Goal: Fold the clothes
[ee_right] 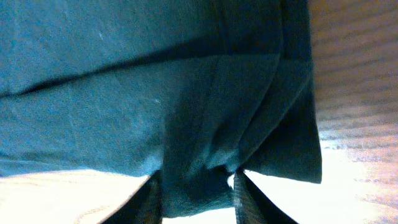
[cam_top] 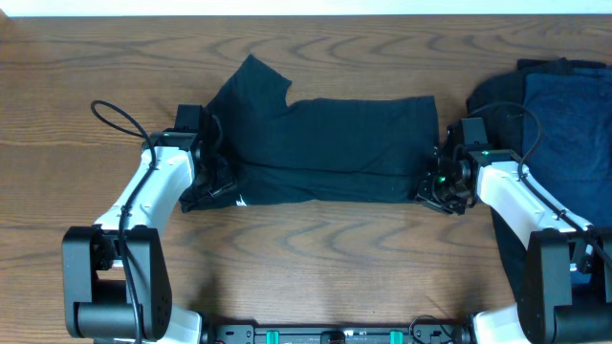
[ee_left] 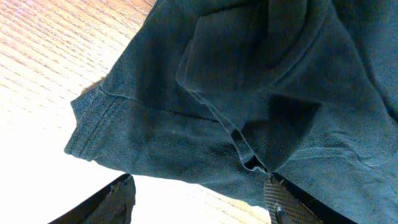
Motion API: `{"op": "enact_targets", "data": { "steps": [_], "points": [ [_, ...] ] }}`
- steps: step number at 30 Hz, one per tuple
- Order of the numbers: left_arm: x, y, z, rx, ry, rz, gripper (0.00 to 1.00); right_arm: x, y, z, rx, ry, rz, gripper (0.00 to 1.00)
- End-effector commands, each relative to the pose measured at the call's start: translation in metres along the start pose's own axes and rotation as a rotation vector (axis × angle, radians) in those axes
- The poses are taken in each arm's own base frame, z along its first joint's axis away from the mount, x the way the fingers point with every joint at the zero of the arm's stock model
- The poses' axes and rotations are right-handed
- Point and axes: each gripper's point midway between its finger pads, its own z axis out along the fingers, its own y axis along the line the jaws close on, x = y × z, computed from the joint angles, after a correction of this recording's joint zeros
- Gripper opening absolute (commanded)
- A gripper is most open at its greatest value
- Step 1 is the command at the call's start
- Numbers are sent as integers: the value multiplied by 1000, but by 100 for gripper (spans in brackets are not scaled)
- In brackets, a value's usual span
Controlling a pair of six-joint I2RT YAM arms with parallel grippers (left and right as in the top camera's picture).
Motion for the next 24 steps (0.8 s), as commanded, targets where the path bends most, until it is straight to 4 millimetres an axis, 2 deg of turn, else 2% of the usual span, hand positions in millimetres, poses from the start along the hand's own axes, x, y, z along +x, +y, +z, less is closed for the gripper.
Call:
{"op": "enact_targets", "data": {
  "steps": [1, 5, 12, 20, 24],
  "points": [
    [2, 3, 1, -15, 1, -2, 68, 0, 0, 3, -5, 3, 19, 23],
    [2, 3, 1, -14, 0, -2, 68, -2, 1, 3, -9, -7, 18, 9],
    [2, 3, 1, -15, 0, -2, 68, -13, 6, 2, -29, -47, 7, 1],
    [0, 2, 1, -11, -6, -2, 68, -37, -3, -3, 0, -142, -4, 1],
    [-1, 2, 1, -8, -10, -2, 68, -46, -1, -4, 0, -183, -46, 1]
  ]
}}
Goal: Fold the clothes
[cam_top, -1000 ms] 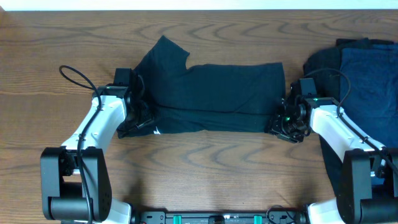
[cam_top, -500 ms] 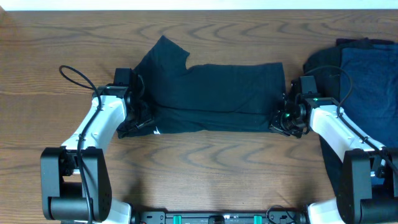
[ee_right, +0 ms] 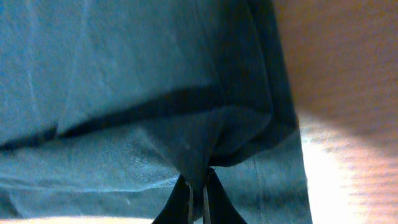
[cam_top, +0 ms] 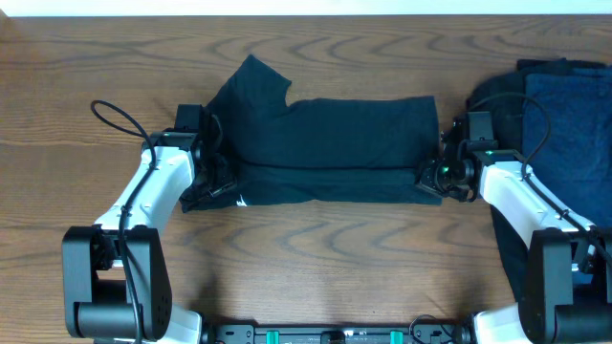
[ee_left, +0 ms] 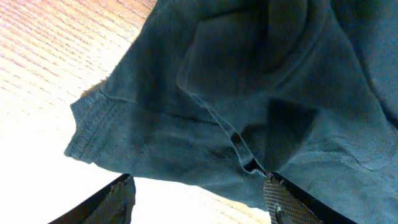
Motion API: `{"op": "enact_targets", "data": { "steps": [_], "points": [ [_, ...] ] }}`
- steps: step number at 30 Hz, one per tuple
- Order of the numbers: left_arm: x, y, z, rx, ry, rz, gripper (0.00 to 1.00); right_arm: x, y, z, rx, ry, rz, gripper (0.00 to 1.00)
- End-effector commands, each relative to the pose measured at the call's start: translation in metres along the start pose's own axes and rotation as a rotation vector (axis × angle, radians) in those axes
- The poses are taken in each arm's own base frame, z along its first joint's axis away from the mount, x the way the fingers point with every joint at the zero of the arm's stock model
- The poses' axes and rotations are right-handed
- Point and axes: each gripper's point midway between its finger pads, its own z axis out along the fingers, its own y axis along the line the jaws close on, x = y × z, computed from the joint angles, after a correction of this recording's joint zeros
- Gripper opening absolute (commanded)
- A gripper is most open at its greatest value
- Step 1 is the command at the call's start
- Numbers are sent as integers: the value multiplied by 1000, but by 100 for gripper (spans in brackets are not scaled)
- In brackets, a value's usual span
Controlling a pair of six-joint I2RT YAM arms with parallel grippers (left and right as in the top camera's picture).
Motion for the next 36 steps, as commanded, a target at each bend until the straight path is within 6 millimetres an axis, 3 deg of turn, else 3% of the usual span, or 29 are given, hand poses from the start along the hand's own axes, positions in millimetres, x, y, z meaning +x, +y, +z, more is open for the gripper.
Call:
{"op": "enact_targets", "data": {
  "steps": [1, 12, 22, 36],
  "points": [
    [1, 3, 1, -13, -3, -3, 68, -8, -6, 1, 33, -33, -33, 2],
    [0, 2, 1, -11, -6, -3, 69, -37, -5, -1, 54, -160, -56, 6],
    [-2, 1, 1, -6, -14, -2, 69, -45, -16, -3, 168, -225, -78, 11],
    [-3, 0, 1, -3, -19, 5, 68, -49, -19, 7, 146, -300, -87, 20]
  ]
}}
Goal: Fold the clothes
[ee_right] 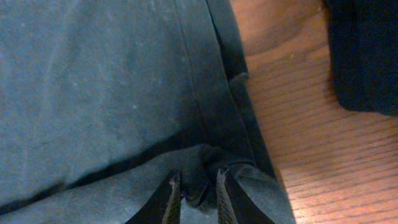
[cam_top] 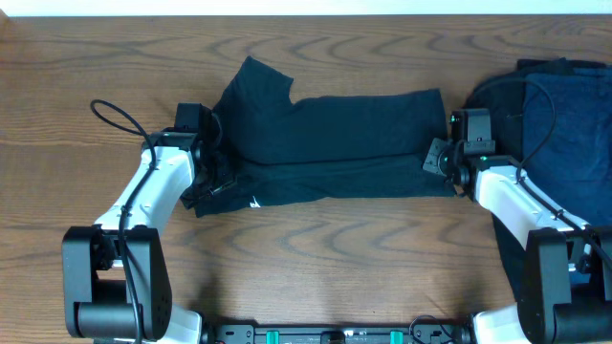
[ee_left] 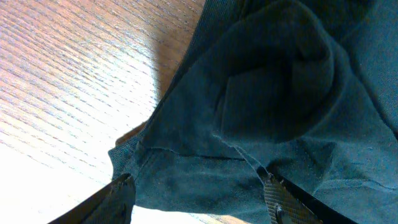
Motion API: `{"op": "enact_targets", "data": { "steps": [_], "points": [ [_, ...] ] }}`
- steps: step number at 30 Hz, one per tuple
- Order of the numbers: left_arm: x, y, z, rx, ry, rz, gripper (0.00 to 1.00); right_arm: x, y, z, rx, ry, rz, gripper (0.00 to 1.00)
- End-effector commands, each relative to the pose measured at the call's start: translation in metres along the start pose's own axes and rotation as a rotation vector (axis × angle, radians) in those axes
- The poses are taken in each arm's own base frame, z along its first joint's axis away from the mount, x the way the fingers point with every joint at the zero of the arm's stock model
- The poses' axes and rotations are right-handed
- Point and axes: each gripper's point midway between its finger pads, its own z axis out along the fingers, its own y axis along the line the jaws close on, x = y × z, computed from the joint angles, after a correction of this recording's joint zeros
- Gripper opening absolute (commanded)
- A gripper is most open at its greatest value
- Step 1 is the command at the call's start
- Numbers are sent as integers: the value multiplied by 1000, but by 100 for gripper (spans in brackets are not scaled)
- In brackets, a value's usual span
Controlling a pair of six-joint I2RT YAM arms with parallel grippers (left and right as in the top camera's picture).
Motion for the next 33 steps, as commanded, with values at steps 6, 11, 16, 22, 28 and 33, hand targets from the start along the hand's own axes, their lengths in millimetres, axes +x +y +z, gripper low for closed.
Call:
{"op": "enact_targets", "data": {
  "steps": [6, 11, 16, 22, 28, 33],
  "points": [
    [-2, 1, 4, -1, -21, 7, 69, 2, -2, 11, -11, -76, -123, 50],
    [-4, -1, 4, 4, -30, 67, 68, -17, 6, 4, -19, -107, -207, 76],
    [-1, 1, 4, -2, -19, 84, 68, -26, 23, -18, -68, -56, -229, 82],
    [0, 2, 4, -7, -11, 86, 69, -2, 31, -44, -125, 93, -223, 78],
    [-4, -1, -12, 21, -56, 99, 23, 30, 16, -50, -79, 232, -211, 49],
    [-6, -7, -39, 84, -116, 98, 6, 43, 10, -50, -62, 280, -204, 27]
  ]
}}
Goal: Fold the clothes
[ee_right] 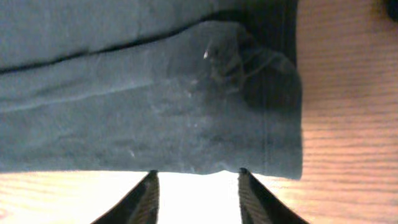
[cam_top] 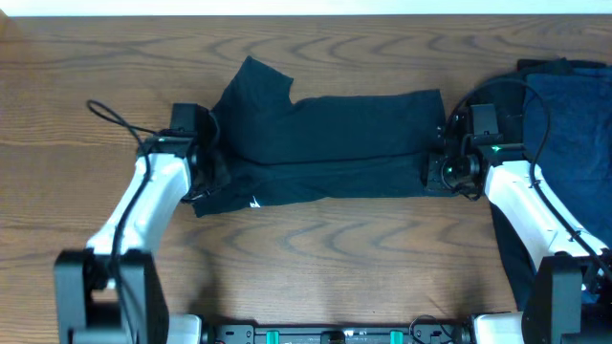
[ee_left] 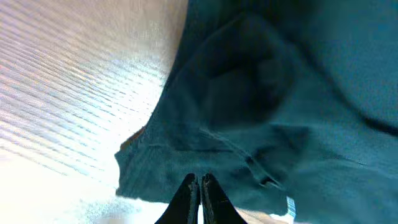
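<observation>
A dark shirt (cam_top: 335, 143) lies across the table, folded lengthwise, with a sleeve sticking out at the far left. My left gripper (cam_top: 204, 178) is at the shirt's left end. In the left wrist view it (ee_left: 199, 182) is shut, its tips pinching the near edge of the cloth (ee_left: 249, 124). My right gripper (cam_top: 447, 172) is at the shirt's right end. In the right wrist view it (ee_right: 197, 175) is open, its fingertips (ee_right: 152, 177) just at the near hem (ee_right: 186, 124), with only bright table between them.
A pile of dark and blue clothes (cam_top: 564, 105) lies at the right edge, just behind my right arm. A small white tag (cam_top: 254, 202) shows on the shirt's near edge. Bare wood table (cam_top: 325, 258) lies in front.
My left gripper was open over the shirt's left end and is now shut on its near edge. My right gripper has opened wide and sits nearer, at the hem, with no cloth in it.
At first my left gripper was open at the left end and my right had its fingers round a bunch of cloth at the near right corner. Then the right was shut on it. Later the right end lay farther right and back, and now the right is open.
</observation>
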Motion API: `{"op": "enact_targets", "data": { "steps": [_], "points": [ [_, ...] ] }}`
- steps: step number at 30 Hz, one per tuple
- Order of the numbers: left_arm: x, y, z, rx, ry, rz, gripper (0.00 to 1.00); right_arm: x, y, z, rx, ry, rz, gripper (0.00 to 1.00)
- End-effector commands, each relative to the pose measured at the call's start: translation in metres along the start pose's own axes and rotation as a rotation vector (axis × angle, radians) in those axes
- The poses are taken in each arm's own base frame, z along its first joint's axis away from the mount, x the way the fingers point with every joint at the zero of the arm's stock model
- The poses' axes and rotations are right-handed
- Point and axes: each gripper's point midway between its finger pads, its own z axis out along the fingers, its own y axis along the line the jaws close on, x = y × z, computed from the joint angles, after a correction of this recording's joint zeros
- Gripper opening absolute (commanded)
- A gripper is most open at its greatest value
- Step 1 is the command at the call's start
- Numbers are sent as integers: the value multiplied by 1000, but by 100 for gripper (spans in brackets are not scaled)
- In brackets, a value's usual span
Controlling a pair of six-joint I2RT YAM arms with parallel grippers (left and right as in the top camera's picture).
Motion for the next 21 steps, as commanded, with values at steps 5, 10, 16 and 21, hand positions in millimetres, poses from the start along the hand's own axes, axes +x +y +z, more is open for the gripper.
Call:
{"op": "enact_targets", "data": {
  "steps": [5, 10, 16, 21],
  "points": [
    [8, 0, -19, 25, -10, 4, 6, 7, 0, 10, -12, -12, -3, 1],
    [23, 8, 2, 5, 28, 3, 6, 11, -2, 24, -21, -48, -5, 1],
    [32, 12, 22, 7, 26, 3, 6, 4, -3, 26, -18, -84, -10, 1],
    [32, 12, 30, 15, 9, -12, 6, 4, -7, 37, -10, -105, 5, 1]
  ]
}}
